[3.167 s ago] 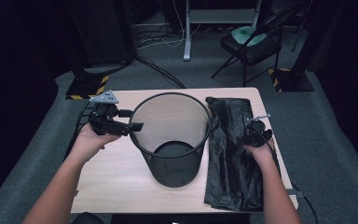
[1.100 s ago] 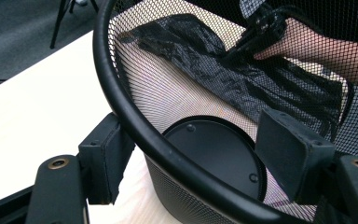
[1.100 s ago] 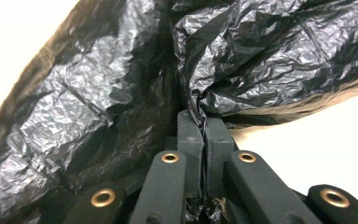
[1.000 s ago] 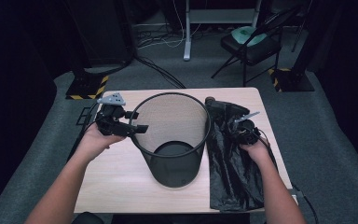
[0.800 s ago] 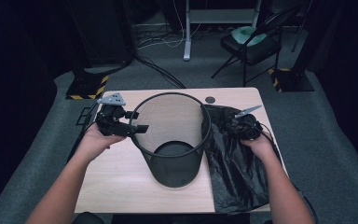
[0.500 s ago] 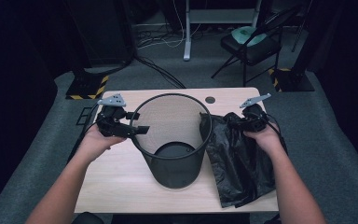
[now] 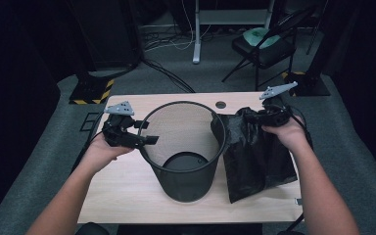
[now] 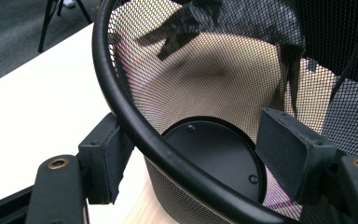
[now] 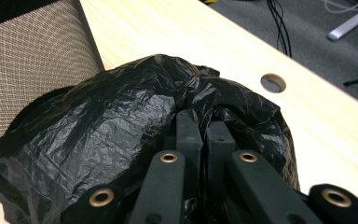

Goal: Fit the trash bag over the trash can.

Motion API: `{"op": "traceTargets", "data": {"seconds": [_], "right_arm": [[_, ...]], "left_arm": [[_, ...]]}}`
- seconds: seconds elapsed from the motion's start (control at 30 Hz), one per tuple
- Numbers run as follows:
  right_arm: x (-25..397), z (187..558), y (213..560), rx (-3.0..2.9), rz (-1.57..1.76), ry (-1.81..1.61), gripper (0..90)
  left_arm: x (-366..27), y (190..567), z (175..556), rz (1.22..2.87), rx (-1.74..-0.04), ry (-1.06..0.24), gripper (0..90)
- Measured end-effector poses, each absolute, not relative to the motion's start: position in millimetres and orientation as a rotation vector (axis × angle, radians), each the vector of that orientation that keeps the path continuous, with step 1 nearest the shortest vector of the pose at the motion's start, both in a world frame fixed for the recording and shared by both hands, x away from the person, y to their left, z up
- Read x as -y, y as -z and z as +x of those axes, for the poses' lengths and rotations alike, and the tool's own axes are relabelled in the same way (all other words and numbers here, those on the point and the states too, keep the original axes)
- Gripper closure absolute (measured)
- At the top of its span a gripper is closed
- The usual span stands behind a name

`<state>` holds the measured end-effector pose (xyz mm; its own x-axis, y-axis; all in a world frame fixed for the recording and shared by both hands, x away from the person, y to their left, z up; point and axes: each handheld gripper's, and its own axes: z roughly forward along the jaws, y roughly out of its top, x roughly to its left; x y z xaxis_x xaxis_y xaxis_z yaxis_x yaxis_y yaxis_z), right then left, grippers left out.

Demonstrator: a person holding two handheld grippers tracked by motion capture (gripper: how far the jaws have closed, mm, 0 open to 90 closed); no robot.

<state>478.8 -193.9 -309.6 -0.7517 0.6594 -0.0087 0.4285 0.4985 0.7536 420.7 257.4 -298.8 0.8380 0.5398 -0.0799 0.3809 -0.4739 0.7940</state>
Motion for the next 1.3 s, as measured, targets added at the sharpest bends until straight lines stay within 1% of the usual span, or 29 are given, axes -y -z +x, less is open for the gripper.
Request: {"op": "traceTargets", "data": {"seconds": [0.03, 0.2, 0.23, 0.27, 0.37, 0.4, 0.43, 0.47, 0.63, 0.67, 0.83, 1.03, 1.3], "right_arm": [[195.4, 477.0, 300.8, -2.452, 0.901, -1.125, 86.5], [196.8, 471.4, 283.6, -2.446, 0.867, -1.173, 86.6], [196.7, 468.0, 274.6, -2.444, 0.849, -1.190, 86.7], [196.7, 468.0, 274.6, -2.444, 0.849, -1.190, 86.7], [194.8, 461.3, 255.0, -2.441, 0.804, -1.213, 86.8], [194.8, 461.3, 255.0, -2.441, 0.804, -1.213, 86.8], [193.1, 457.8, 244.7, -2.437, 0.780, -1.216, 86.9], [193.1, 457.8, 244.7, -2.437, 0.780, -1.216, 86.9], [192.6, 448.2, 215.1, -2.417, 0.725, -1.210, 86.9], [192.6, 448.2, 215.1, -2.417, 0.725, -1.210, 86.9], [197.5, 440.7, 194.2, -2.383, 0.706, -1.247, 86.9], [195.4, 434.7, 181.2, -2.367, 0.678, -1.297, 86.9], [174.8, 436.7, 181.7, -2.392, 0.639, -1.350, 86.8]], "left_arm": [[-256.8, 298.9, 419.4, 2.123, -0.671, -0.224, 27.6], [-255.8, 298.8, 417.0, 2.126, -0.661, -0.217, 27.5], [-255.3, 298.7, 415.8, 2.126, -0.659, -0.213, 27.4], [-255.3, 298.7, 415.8, 2.126, -0.659, -0.213, 27.4], [-255.0, 298.2, 414.4, 2.130, -0.654, -0.212, 27.3], [-255.0, 298.2, 414.4, 2.130, -0.654, -0.212, 27.2], [-255.4, 297.7, 413.9, 2.128, -0.655, -0.213, 27.1], [-255.4, 297.7, 413.9, 2.128, -0.655, -0.213, 27.2], [-258.7, 291.6, 412.0, 2.118, -0.658, -0.261, 26.5], [-260.3, 289.7, 412.1, 2.114, -0.664, -0.264, 26.5], [-266.2, 282.3, 410.8, 2.088, -0.669, -0.282, 26.7], [-265.3, 282.5, 411.6, 2.095, -0.671, -0.277, 26.6], [-263.9, 282.8, 409.0, 2.106, -0.656, -0.278, 27.1]]}}
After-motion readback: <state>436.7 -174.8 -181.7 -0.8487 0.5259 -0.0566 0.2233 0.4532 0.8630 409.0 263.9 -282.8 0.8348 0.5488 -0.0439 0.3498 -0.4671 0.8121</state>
